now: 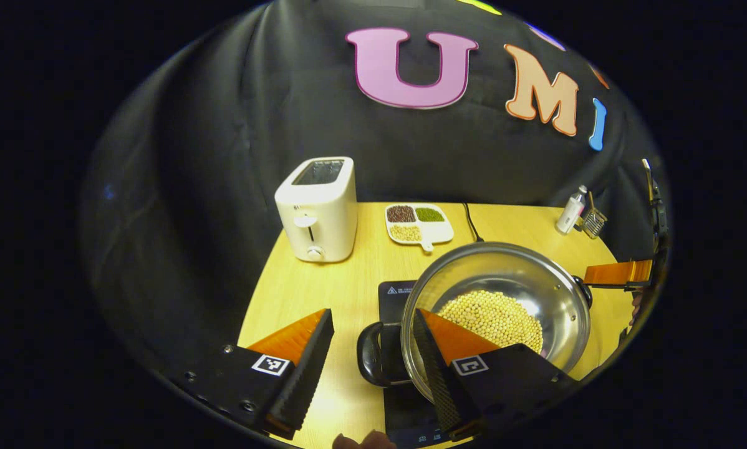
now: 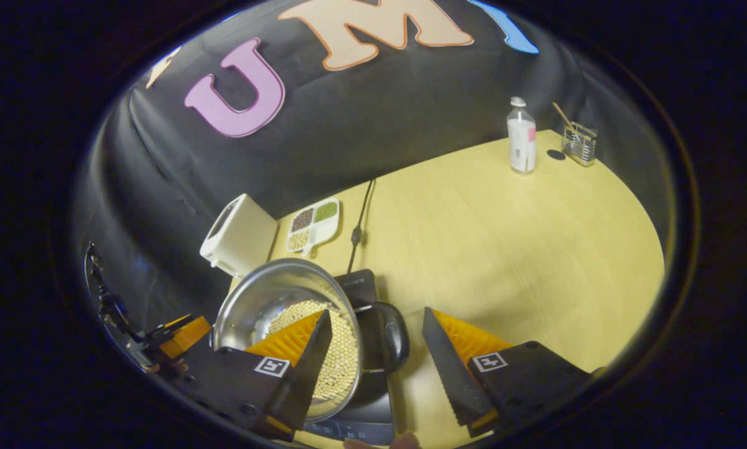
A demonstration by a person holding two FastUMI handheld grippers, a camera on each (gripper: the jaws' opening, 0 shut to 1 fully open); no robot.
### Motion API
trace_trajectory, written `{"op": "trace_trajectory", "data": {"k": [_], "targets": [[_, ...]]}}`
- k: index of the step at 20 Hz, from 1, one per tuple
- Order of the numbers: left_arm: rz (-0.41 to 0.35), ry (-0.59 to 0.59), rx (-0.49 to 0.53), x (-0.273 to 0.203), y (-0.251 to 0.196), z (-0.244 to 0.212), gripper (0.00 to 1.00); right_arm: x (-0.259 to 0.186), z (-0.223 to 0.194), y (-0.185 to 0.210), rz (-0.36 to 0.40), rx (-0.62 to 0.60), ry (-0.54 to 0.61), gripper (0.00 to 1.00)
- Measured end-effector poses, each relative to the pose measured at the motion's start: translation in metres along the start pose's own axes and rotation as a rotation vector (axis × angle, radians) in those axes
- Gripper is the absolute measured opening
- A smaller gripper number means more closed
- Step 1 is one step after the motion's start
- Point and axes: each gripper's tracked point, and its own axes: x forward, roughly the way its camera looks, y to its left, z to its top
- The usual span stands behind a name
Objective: First push the handle of the pot to place it horizontally, then grasp the pot with both hands and set it on the induction cooktop.
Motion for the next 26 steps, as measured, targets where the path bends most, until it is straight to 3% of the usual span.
{"op": "trace_trajectory", "data": {"k": [1, 3, 5, 11, 12, 13, 14, 15, 16, 17, 18, 20, 21, 26], "targets": [[0.016, -0.031, 0.015, -0.009, 0.0, 0.008, 0.8, -0.008, 0.005, -0.001, 0.01, 0.0, -0.019, 0.9], [0.054, -0.09, 0.054, -0.03, -0.005, 0.027, 0.82, -0.025, 0.015, -0.002, 0.043, -0.004, -0.056, 0.9], [0.089, -0.146, 0.076, -0.057, -0.017, 0.042, 0.79, -0.042, 0.023, -0.007, 0.079, -0.016, -0.078, 0.9], [0.096, -0.197, 0.005, -0.136, -0.089, 0.039, 0.78, -0.112, 0.044, -0.039, 0.139, -0.155, -0.203, 0.9], [0.099, -0.218, -0.013, -0.15, -0.101, 0.04, 0.78, -0.124, 0.047, -0.044, 0.143, -0.2, -0.235, 0.82], [0.1, -0.242, -0.033, -0.165, -0.112, 0.04, 0.78, -0.137, 0.051, -0.048, 0.147, -0.242, -0.271, 0.9], [0.098, -0.265, -0.053, -0.178, -0.124, 0.041, 0.81, -0.15, 0.056, -0.052, 0.153, -0.277, -0.306, 0.9], [0.093, -0.286, -0.069, -0.191, -0.135, 0.044, 0.75, -0.163, 0.06, -0.052, 0.158, -0.304, -0.337, 0.9], [0.084, -0.301, -0.079, -0.203, -0.145, 0.045, 0.78, -0.177, 0.064, -0.054, 0.159, -0.323, -0.364, 0.9], [0.074, -0.315, -0.083, -0.214, -0.155, 0.049, 0.78, -0.191, 0.072, -0.057, 0.158, -0.337, -0.395, 0.82], [0.064, -0.339, -0.082, -0.223, -0.163, 0.056, 0.78, -0.205, 0.082, -0.06, 0.153, -0.347, -0.43, 0.9], [0.046, -0.397, -0.064, -0.241, -0.177, 0.075, 0.78, -0.232, 0.1, -0.063, 0.141, -0.355, -0.488, 0.91], [0.037, -0.432, -0.048, -0.251, -0.184, 0.086, 0.78, -0.247, 0.11, -0.062, 0.135, -0.35, -0.522, 0.83], [0.009, -0.581, 0.034, -0.294, -0.213, 0.127, 0.78, -0.328, 0.147, -0.048, 0.094, -0.376, -0.735, 0.86]]}}
